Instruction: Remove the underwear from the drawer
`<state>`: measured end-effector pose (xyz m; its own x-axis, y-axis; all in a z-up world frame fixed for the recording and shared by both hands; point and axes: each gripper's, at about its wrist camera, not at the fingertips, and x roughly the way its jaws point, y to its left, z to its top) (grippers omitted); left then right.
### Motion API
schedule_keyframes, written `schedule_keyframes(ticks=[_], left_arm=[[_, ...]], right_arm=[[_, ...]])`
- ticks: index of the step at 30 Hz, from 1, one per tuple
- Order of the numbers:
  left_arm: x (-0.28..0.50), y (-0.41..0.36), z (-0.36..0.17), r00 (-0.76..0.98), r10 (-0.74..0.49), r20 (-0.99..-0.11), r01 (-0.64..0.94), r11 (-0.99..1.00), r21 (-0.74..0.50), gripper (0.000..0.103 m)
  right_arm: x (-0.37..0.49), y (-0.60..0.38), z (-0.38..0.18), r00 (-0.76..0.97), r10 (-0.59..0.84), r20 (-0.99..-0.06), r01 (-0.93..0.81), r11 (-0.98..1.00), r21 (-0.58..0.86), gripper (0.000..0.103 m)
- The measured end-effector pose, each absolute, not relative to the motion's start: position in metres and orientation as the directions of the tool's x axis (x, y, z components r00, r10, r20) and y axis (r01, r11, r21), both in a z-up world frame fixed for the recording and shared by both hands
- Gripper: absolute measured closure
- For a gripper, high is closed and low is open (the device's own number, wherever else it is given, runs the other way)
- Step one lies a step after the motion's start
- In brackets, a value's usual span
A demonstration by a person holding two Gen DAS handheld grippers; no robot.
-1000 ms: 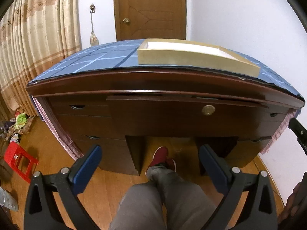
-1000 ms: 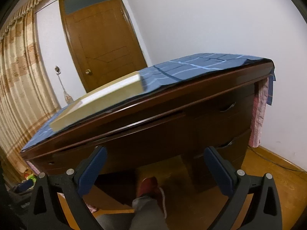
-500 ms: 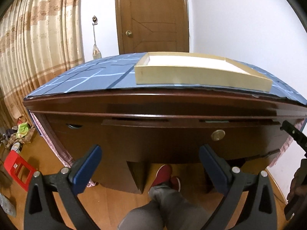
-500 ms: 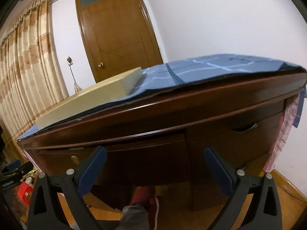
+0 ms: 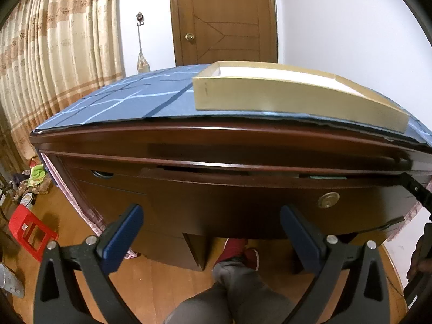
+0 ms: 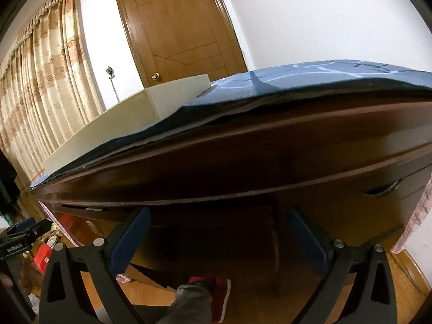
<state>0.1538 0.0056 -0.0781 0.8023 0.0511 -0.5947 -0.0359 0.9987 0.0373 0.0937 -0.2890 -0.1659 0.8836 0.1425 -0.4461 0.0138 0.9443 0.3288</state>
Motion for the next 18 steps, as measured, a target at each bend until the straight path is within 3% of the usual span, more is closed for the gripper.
schedule_keyframes(ticks=[18], left_arm=[[0.166, 0.013, -0.092, 0.781, 0.063, -0.622, -0.058, 0.998, 0.028, 0.0]], right_arm=[[0.102, -0.314, -0.187, 0.879, 0.165, -0.448, 0.047, 0.904, 0.425, 0.001]])
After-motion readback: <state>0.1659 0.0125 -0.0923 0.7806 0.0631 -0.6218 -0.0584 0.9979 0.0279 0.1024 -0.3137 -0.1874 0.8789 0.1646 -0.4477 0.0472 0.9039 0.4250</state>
